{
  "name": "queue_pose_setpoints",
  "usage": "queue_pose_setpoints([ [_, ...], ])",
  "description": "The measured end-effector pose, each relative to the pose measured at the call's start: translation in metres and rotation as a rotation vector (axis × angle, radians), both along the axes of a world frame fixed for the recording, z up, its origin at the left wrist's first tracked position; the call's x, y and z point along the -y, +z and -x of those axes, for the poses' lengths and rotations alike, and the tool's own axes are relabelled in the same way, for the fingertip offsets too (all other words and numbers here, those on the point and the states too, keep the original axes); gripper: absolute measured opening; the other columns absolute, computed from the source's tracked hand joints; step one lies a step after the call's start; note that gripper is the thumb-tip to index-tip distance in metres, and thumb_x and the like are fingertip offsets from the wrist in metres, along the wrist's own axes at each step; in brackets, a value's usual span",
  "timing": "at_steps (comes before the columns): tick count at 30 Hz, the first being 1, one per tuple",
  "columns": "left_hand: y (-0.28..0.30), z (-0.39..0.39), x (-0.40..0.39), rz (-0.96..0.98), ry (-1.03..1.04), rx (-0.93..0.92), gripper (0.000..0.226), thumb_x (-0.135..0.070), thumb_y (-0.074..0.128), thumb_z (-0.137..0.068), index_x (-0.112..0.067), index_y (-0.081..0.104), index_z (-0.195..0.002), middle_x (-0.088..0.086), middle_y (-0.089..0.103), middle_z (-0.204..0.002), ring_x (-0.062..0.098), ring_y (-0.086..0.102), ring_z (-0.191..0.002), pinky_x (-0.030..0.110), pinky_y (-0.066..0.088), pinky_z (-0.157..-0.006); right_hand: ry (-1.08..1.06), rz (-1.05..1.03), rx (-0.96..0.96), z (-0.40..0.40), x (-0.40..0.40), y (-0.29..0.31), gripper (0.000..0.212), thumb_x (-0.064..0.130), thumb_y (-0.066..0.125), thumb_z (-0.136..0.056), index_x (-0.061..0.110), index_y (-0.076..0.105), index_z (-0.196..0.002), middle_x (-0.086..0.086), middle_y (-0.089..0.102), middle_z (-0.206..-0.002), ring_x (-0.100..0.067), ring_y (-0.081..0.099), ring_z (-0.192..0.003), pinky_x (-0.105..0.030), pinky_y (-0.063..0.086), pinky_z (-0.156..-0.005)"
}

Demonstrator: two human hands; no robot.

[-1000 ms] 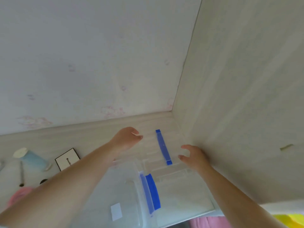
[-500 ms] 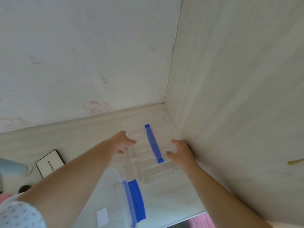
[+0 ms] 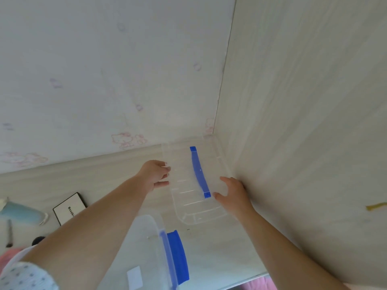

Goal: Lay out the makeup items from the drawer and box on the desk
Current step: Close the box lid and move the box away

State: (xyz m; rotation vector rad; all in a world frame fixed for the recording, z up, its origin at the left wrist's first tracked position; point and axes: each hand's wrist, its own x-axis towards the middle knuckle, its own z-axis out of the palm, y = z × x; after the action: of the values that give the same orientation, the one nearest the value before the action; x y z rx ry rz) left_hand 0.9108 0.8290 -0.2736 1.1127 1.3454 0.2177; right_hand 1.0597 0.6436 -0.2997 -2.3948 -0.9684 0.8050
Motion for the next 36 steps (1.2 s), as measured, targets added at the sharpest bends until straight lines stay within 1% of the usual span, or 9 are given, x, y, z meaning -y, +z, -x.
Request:
queue_pose_setpoints([
  [6, 0.029, 0.028, -0.013, -0.078, 0.126, 0.123, 0.035, -0.008, 0.061, -0.090, -0.009, 0.055, -0.125, 0.004, 0.056, -0.090, 0.011, 0.054, -0.075, 0.033, 0.056, -0.068, 0.035, -0.118, 0.039, 0.006, -0.010, 0.032, 0.069, 0.037, 0.062, -0.086, 0.025, 0.029, -0.145, -0.005, 0.023, -0.154, -0.017, 0.019, -0.143, -0.030, 0.022, -0.113],
  [11, 0.063, 0.065, -0.017, -0.131, 0.205, 0.250, 0.031, -0.010, 0.058, -0.092, -0.011, 0.055, -0.123, 0.000, 0.055, -0.082, 0.009, 0.052, -0.069, 0.031, 0.058, -0.067, -0.163, -0.314, 0.028, 0.021, -0.016, 0.066, 0.081, 0.033, 0.064, -0.086, 0.020, 0.016, -0.149, -0.005, 0.016, -0.157, -0.018, 0.015, -0.145, -0.033, 0.019, -0.116],
  [14, 0.083, 0.091, -0.011, -0.131, 0.258, 0.366, 0.027, -0.007, 0.056, -0.093, -0.011, 0.054, -0.119, -0.001, 0.055, -0.079, 0.008, 0.051, -0.064, 0.032, 0.056, -0.073, -0.384, -0.472, -0.499, 0.038, -0.019, 0.085, 0.091, 0.023, 0.069, -0.083, 0.022, 0.007, -0.150, 0.002, 0.042, -0.137, -0.022, 0.047, -0.126, -0.041, 0.045, -0.101],
  [16, 0.095, 0.108, -0.006, -0.131, 0.272, 0.442, 0.025, -0.005, 0.056, -0.092, -0.013, 0.054, -0.116, -0.001, 0.057, -0.078, 0.007, 0.053, -0.063, 0.031, 0.057, -0.071, -0.409, -0.535, -0.916, 0.051, -0.022, 0.098, 0.079, 0.015, 0.069, -0.083, 0.020, 0.023, -0.146, -0.003, 0.061, -0.116, -0.021, 0.063, -0.099, -0.036, 0.057, -0.073],
  [18, 0.106, 0.124, -0.002, -0.147, 0.296, 0.496, 0.026, -0.003, 0.055, -0.093, -0.013, 0.055, -0.117, -0.001, 0.059, -0.080, 0.008, 0.055, -0.064, 0.032, 0.056, -0.073, -0.285, -0.522, -1.003, 0.065, -0.024, 0.117, 0.055, 0.011, 0.067, -0.083, 0.017, 0.044, -0.133, -0.006, 0.068, -0.103, -0.018, 0.065, -0.087, -0.029, 0.057, -0.062],
  [26, 0.143, 0.193, 0.021, -0.146, 0.507, 0.595, 0.044, -0.008, 0.047, -0.096, -0.012, 0.038, -0.139, 0.009, 0.056, -0.111, 0.029, 0.056, -0.106, 0.046, 0.045, -0.098, -0.048, -0.688, -0.572, 0.123, -0.025, 0.160, 0.008, 0.007, 0.066, -0.084, 0.014, 0.068, -0.089, 0.000, 0.067, -0.082, -0.014, 0.064, -0.082, -0.022, 0.055, -0.070],
  [29, 0.148, 0.229, 0.026, -0.073, 0.618, 0.694, 0.036, -0.019, 0.040, -0.099, -0.010, 0.043, -0.134, 0.015, 0.056, -0.125, 0.033, 0.057, -0.105, 0.046, 0.045, -0.094, 0.018, -0.679, -0.272, 0.136, -0.020, 0.161, 0.006, 0.022, 0.065, -0.086, 0.022, 0.071, -0.086, 0.010, 0.069, -0.080, -0.010, 0.062, -0.080, -0.021, 0.049, -0.075],
  [32, 0.153, 0.263, 0.031, -0.049, 0.574, 0.721, 0.028, -0.032, 0.039, -0.100, -0.013, 0.048, -0.117, 0.013, 0.059, -0.125, 0.027, 0.061, -0.101, 0.045, 0.044, -0.093, 0.063, -0.688, -0.103, 0.147, -0.011, 0.160, 0.012, 0.030, 0.064, -0.087, 0.022, 0.070, -0.094, 0.013, 0.070, -0.085, 0.001, 0.062, -0.080, -0.004, 0.042, -0.065],
  [36, 0.153, 0.296, 0.038, -0.027, 0.505, 0.716, 0.055, -0.050, 0.038, -0.096, -0.006, 0.048, -0.127, 0.009, 0.064, -0.111, 0.020, 0.064, -0.095, 0.040, 0.049, -0.082, 0.176, -0.733, 0.054, 0.157, 0.001, 0.153, 0.025, 0.003, 0.061, -0.086, 0.020, 0.072, -0.099, 0.020, 0.065, -0.075, 0.015, 0.056, -0.064, -0.002, 0.039, -0.059],
])
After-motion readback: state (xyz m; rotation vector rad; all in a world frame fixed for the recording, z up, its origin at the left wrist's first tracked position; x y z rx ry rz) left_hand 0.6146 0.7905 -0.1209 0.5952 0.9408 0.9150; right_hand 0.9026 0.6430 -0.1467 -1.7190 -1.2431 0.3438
